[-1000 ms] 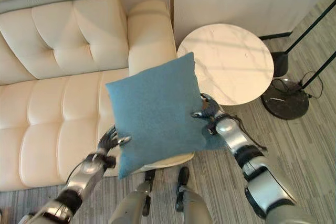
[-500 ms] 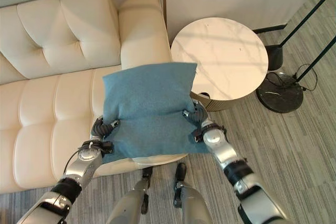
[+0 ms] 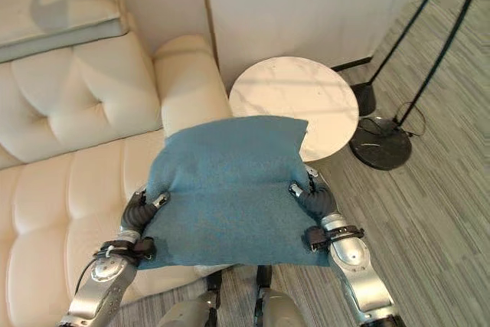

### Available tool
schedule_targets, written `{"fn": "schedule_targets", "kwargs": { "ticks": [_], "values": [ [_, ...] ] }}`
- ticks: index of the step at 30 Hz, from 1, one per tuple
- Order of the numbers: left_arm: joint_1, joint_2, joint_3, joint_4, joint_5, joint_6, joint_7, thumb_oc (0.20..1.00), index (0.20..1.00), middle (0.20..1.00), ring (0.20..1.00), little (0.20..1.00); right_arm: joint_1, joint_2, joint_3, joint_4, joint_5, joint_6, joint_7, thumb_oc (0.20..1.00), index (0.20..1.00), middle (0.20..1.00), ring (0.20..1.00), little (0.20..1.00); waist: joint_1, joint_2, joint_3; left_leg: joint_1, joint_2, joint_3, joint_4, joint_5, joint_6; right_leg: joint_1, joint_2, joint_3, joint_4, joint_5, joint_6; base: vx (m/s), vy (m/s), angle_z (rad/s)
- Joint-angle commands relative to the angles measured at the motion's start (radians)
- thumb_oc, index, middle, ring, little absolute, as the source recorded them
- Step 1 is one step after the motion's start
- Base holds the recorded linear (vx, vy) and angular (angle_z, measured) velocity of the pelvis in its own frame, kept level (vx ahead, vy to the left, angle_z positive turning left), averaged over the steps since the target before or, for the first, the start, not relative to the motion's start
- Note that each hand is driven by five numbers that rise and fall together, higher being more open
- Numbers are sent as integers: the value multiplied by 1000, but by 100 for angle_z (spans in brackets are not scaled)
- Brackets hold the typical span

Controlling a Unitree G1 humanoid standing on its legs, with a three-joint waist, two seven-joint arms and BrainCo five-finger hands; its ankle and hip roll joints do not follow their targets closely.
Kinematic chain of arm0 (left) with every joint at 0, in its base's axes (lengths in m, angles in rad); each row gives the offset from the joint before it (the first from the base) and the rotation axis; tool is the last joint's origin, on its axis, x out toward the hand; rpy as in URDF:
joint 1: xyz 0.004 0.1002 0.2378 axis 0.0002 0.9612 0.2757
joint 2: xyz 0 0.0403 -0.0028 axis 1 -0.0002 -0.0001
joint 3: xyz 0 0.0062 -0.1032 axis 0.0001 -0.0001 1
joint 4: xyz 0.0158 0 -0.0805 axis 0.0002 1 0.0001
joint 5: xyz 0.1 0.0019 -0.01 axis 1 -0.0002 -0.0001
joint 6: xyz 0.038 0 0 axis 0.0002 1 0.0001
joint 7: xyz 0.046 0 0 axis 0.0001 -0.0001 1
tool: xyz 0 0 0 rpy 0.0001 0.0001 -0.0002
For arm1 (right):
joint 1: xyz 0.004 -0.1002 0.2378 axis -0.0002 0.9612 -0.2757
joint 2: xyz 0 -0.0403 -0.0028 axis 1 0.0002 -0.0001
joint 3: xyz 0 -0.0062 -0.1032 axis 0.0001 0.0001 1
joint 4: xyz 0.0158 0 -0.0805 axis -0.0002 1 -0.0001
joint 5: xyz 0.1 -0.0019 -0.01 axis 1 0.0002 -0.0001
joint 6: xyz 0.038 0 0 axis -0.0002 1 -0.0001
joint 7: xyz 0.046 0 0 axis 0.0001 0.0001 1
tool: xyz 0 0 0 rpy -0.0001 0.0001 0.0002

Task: Pick up all the scattered cushions and arrange them neatly on the sofa.

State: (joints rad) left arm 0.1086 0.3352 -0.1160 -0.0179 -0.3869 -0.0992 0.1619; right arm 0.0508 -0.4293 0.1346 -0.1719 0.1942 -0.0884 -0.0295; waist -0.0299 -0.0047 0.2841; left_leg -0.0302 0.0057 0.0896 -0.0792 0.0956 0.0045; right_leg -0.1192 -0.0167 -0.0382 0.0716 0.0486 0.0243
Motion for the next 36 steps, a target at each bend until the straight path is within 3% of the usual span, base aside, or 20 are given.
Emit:
{"fn": "schedule_targets", "kwargs": {
  "ticks": [1, 5, 8, 9, 10, 11, 12, 15, 18, 19, 20, 21, 24, 28, 31, 36],
  "values": [
    [-41, 38, 49, -73, 39, -121, -10, 200, 200, 200, 200, 200, -68, 42, 21, -67, -38, -150, 8, 200, 200, 200, 200, 200, 4, -46, -95, 6, -32, 4, 42, -110, 5, -70, -33, 79, 48, 28, 153, -339, 40, -44],
    [-56, 60, 30, -87, 53, -131, -27, 200, 200, 200, 200, 200, -50, 56, 8, -90, -39, -174, -1, 200, 200, 200, 200, 200, 17, -31, -84, -61, -22, -26, 82, -75, 12, -24, -15, 98, 246, -83, 104, -306, -17, -3],
    [-72, 61, 4, -76, 36, -124, -30, 200, 200, 200, 200, 200, -49, 56, 1, -77, -49, -171, -15, 200, 200, 200, 200, 200, 40, -28, -119, -117, -20, -72, 76, -27, 2, 39, 23, 143, 348, -100, 95, -243, -132, 71],
    [-77, 60, -5, -75, 37, -124, -23, 200, 200, 200, 200, 200, -54, 57, -1, -77, -53, -174, -26, 200, 200, 200, 200, 200, 51, -34, -126, -149, -27, -87, 76, -5, -8, 72, 37, 165, 325, -114, 91, -233, -150, 70],
    [-80, 61, -11, -82, 32, -124, -22, 200, 200, 200, 200, 200, -56, 58, -1, -82, -54, -175, -30, 200, 200, 200, 200, 200, 64, -37, -127, -168, -32, -99, 73, 15, -19, 112, 36, 156, 264, -179, 63, -143, -97, 51],
    [-80, 61, -11, -82, 32, -124, -22, 200, 200, 200, 200, 200, -56, 58, -1, -82, -54, -175, -30, 200, 200, 200, 200, 200, 63, -37, -127, -167, -33, -99, 73, 15, -19, 113, 35, 155, 264, -179, 63, -308, -164, 50],
    [-98, 63, -17, -76, 33, -126, -18, 200, 200, 200, 200, 200, -72, 48, 0, -73, -48, -175, -48, 200, 200, 200, 200, 200, 80, -31, -119, -235, -28, -108, 69, 74, -68, 141, 69, 155, 156, -243, 24, -392, -202, 63],
    [-102, 58, -29, -88, 43, -123, -26, 200, 200, 200, 200, 200, -81, 29, -8, -64, -43, -177, -64, 200, 200, 200, 200, 200, 75, 1, -101, -288, -26, -112, 36, 123, -112, 133, 103, 126, 58, -232, 0, -415, -149, 81],
    [-118, 45, -40, -81, 35, -124, -24, 200, 200, 200, 200, 200, -88, 12, -6, -53, -49, -165, -78, 200, 200, 200, 200, 200, 56, 0, -80, -305, -19, -58, 66, 85, -100, 101, 82, 86, 44, -199, 5, -322, 2, 58],
    [-116, 45, -47, -91, 32, -122, -42, 200, 200, 200, 200, 200, -74, 10, -6, -53, -42, -161, -71, 200, 200, 200, 200, 200, 34, -16, -82, -274, -11, -22, 141, 27, -70, 76, 46, 46, 23, -160, 18, -189, 3, 65],
    [-115, 45, -47, -91, 32, -122, -42, 200, 200, 200, 200, 200, -73, 10, -6, -53, -42, -161, -70, 200, 200, 200, 200, 200, 32, -16, -83, -277, -11, -23, 148, 22, -70, 78, 46, 45, 22, -160, 19, -360, 7, 75],
    [-116, 43, -54, -95, 38, -128, -52, 200, 200, 200, 200, 200, -59, 2, 3, -55, -42, -162, -58, 200, 200, 200, 200, 200, 13, -43, -83, -235, -11, -11, 238, -76, -49, 62, 5, 17, 7, -129, 25, -227, -1, 62],
    [-132, 29, -73, -91, 29, -132, -52, 200, 200, 200, 200, 200, -40, -5, -12, -61, -45, -165, -51, 200, 200, 200, 200, 200, -16, -53, -92, -153, 38, 53, 285, -157, -46, 45, -28, -51, -15, -109, 34, -193, 10, 73],
    [-150, 16, -92, -80, 12, -134, -61, 200, 200, 200, 200, 200, -11, 0, -47, -69, -36, -170, -53, 200, 200, 200, 200, 200, -63, -29, -129, -13, 134, 226, 172, -157, -88, 58, -64, -167, -65, -96, 65, -12, 89, 103],
    [-138, 19, -87, -80, 16, -128, -67, 200, 200, 200, 200, 200, -1, 8, -54, -74, -34, -164, -52, 200, 200, 200, 200, 200, -72, -12, -137, 16, 134, 239, 91, -116, -98, 73, -68, -210, -90, -79, 66, 0, 118, 82],
    [-89, 35, -54, -81, 44, -111, -89, 200, 200, 200, 200, 200, -10, 23, -23, -62, -19, -140, -23, 200, 200, 200, 200, 200, -54, -11, -131, 32, 94, 202, 83, -129, -83, 119, -102, -217, -87, -65, 78, 61, 192, 39]
  ]
}}
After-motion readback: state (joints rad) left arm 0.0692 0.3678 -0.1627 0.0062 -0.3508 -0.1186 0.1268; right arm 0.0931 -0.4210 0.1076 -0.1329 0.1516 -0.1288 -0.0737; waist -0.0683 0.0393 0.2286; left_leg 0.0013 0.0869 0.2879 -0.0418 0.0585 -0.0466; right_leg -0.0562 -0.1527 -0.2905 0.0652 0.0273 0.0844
